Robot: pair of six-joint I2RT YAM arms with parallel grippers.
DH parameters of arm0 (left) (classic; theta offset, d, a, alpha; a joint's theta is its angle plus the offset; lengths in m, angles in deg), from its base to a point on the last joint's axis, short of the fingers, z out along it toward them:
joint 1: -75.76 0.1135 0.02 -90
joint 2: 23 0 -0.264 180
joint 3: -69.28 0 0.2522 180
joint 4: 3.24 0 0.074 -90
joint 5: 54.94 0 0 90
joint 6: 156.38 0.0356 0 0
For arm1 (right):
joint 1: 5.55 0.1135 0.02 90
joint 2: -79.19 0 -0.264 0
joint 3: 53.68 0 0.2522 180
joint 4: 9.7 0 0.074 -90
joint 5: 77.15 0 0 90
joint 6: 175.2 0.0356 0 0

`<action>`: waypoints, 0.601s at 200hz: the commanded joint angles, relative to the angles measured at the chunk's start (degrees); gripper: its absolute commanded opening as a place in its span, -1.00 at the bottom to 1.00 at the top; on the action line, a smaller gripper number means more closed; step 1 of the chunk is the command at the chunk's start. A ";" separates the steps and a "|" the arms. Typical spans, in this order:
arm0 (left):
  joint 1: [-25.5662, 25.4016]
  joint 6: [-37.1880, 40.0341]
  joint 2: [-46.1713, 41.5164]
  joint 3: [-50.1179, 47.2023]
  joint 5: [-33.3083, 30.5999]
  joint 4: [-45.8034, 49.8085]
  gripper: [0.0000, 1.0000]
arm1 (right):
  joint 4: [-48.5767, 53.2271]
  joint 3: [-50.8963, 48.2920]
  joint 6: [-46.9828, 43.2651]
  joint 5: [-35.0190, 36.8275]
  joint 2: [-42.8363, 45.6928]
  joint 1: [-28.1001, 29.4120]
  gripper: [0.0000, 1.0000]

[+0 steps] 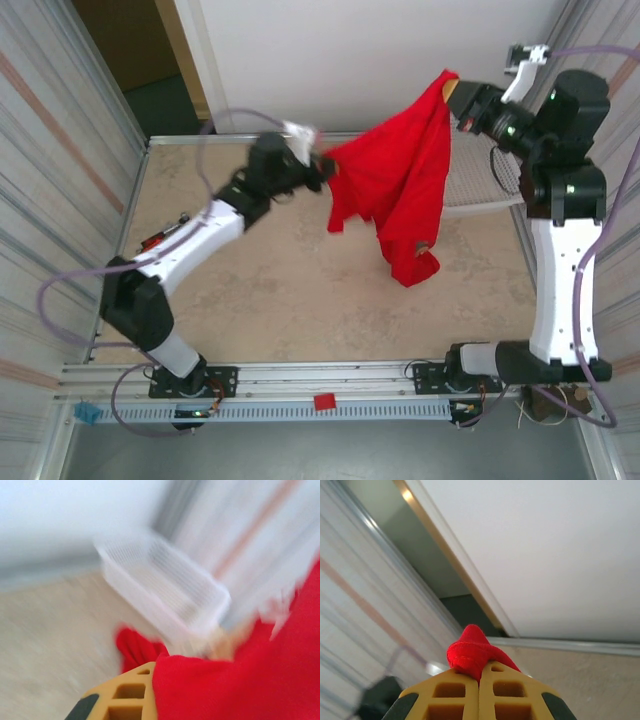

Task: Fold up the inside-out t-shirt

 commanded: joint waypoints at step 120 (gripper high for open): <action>10.29 4.45 -8.75 29.74 -10.82 14.63 -1.00 | -22.36 -28.93 17.82 -2.77 20.43 22.00 -1.00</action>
